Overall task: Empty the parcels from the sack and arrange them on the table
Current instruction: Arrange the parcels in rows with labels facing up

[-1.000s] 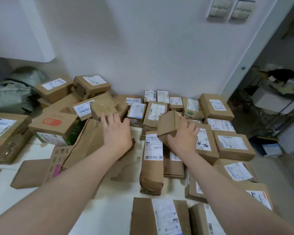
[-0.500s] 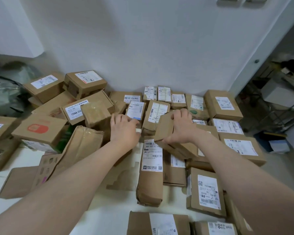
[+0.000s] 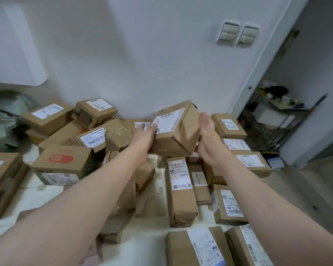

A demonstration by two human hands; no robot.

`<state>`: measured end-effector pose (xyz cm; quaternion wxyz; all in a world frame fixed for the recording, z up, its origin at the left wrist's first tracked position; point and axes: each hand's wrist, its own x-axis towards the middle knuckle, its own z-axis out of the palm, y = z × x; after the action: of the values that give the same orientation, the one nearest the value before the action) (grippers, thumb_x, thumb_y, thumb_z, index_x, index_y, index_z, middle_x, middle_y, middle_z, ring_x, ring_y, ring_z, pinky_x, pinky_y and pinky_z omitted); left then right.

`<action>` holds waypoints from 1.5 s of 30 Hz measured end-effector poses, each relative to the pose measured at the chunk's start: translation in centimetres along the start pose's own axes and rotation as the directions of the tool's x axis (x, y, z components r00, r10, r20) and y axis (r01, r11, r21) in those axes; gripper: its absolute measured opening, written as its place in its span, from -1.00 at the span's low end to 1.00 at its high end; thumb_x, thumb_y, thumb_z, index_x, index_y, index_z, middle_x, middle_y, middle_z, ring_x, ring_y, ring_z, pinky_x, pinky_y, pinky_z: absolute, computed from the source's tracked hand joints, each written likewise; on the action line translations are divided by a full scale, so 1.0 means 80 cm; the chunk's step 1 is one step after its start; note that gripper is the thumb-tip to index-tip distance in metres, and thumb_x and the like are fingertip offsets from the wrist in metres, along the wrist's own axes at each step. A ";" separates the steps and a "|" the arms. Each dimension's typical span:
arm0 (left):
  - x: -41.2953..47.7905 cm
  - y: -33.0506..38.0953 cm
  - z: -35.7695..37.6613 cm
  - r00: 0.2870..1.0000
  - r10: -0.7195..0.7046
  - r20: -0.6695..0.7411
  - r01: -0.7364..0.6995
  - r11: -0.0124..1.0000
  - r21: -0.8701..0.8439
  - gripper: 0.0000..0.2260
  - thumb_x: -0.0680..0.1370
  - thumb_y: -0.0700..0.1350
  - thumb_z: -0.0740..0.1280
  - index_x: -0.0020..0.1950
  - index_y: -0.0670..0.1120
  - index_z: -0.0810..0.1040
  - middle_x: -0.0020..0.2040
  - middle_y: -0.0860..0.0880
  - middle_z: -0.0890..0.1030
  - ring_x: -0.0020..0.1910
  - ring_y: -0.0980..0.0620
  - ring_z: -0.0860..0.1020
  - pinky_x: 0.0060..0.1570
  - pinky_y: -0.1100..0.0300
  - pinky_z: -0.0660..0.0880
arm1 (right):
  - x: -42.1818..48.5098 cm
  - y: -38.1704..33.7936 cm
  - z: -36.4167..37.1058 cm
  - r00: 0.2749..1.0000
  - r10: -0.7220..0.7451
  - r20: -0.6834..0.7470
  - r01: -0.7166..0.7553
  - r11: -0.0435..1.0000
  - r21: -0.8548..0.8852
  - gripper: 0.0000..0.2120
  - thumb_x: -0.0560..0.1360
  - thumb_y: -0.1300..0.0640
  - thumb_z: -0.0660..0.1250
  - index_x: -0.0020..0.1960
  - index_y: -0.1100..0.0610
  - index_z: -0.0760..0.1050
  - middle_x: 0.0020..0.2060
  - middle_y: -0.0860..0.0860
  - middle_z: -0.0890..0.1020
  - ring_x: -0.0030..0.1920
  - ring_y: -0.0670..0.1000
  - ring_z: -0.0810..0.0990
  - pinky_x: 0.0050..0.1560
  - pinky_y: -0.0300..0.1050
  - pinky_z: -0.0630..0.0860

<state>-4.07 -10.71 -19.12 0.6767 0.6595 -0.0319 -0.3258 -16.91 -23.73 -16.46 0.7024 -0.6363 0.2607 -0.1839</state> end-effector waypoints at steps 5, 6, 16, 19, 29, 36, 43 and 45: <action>-0.027 0.006 -0.055 0.975 0.223 0.024 -0.221 0.972 -0.075 -0.56 0.57 -0.10 0.32 0.45 0.03 0.38 0.31 0.04 0.53 0.21 0.05 0.54 0.26 0.02 0.48 | -0.039 0.004 0.032 0.979 0.199 -0.046 -0.188 0.967 0.174 -0.56 0.51 -0.30 0.24 0.15 0.01 0.57 0.03 0.02 0.69 0.12 0.08 0.62 0.10 0.33 0.52; -0.034 0.008 -0.065 0.974 0.226 0.009 -0.223 0.968 -0.115 -0.63 0.59 -0.08 0.31 0.40 0.01 0.45 0.26 0.04 0.56 0.19 0.08 0.56 0.24 0.06 0.49 | -0.045 0.010 0.040 0.980 0.194 -0.049 -0.185 0.973 0.139 -0.58 0.51 -0.24 0.29 0.19 0.04 0.55 -0.01 0.03 0.69 0.09 0.09 0.63 0.07 0.34 0.53; -0.068 0.028 -0.165 0.886 0.424 -0.186 -0.430 0.903 0.010 -0.70 0.56 -0.01 0.34 0.30 0.02 0.50 0.18 0.04 0.56 0.07 0.17 0.55 0.09 0.27 0.50 | -0.070 0.000 0.131 0.973 0.172 0.151 -0.105 0.922 -0.374 -0.29 0.27 -0.31 0.47 0.27 0.08 0.49 0.05 0.07 0.69 0.13 0.13 0.64 0.12 0.14 0.60; -0.088 0.030 -0.203 0.846 0.470 -0.252 -0.458 0.882 0.108 -0.73 0.53 0.07 0.34 0.23 0.12 0.51 0.22 0.05 0.54 0.15 0.07 0.55 0.23 0.00 0.49 | -0.079 -0.012 0.179 0.941 0.211 0.264 -0.033 0.835 -0.549 -0.39 0.38 -0.30 0.41 0.30 -0.01 0.42 0.08 -0.01 0.65 0.07 0.06 0.64 0.06 0.10 0.63; -0.160 -0.026 -0.362 0.798 0.315 -0.514 -0.131 0.923 0.362 -0.67 0.64 0.11 0.16 0.34 0.04 0.46 0.15 0.07 0.53 0.00 0.07 0.51 -0.14 0.20 0.40 | -0.125 0.040 0.335 0.750 0.441 0.493 0.030 0.722 -0.691 -0.06 0.36 -0.35 0.39 0.53 -0.20 -0.09 0.33 -0.05 0.41 0.05 0.07 0.63 -0.11 0.06 0.67; -0.168 -0.090 -0.440 0.906 0.134 -0.401 0.153 0.780 0.606 -0.70 0.62 0.11 0.20 0.19 -0.04 0.53 -0.04 0.02 0.55 -0.12 0.08 0.50 -0.27 0.21 0.36 | -0.168 0.131 0.395 0.585 0.657 0.476 -0.093 0.637 -0.765 -0.42 0.46 -0.19 0.39 0.34 0.11 0.37 0.14 0.17 0.62 0.02 0.21 0.67 -0.02 0.19 0.64; -0.157 -0.168 -0.511 0.951 0.038 -0.307 0.208 0.655 0.727 -0.68 0.57 0.17 0.27 0.11 -0.07 0.53 0.01 -0.04 0.61 -0.03 -0.03 0.56 -0.06 0.09 0.49 | -0.204 0.241 0.459 0.508 0.735 0.450 -0.295 0.639 -0.711 -0.66 0.53 0.00 0.37 0.25 0.10 0.49 0.15 0.13 0.64 0.12 0.18 0.64 0.12 0.25 0.57; -0.153 -0.183 -0.535 0.950 0.070 -0.305 0.189 0.649 0.737 -0.69 0.57 0.13 0.28 0.13 -0.07 0.55 0.04 -0.05 0.62 0.01 -0.05 0.56 -0.01 0.07 0.52 | -0.215 0.269 0.483 0.541 0.721 0.433 -0.352 0.662 -0.662 -0.66 0.51 0.02 0.40 0.25 0.08 0.51 0.12 0.07 0.66 0.08 0.13 0.66 0.07 0.21 0.60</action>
<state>0.73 33.70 -33.26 0.3242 0.9241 -0.0381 -0.1986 -9.01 19.93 -33.38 0.5765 -0.6975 0.2191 0.3648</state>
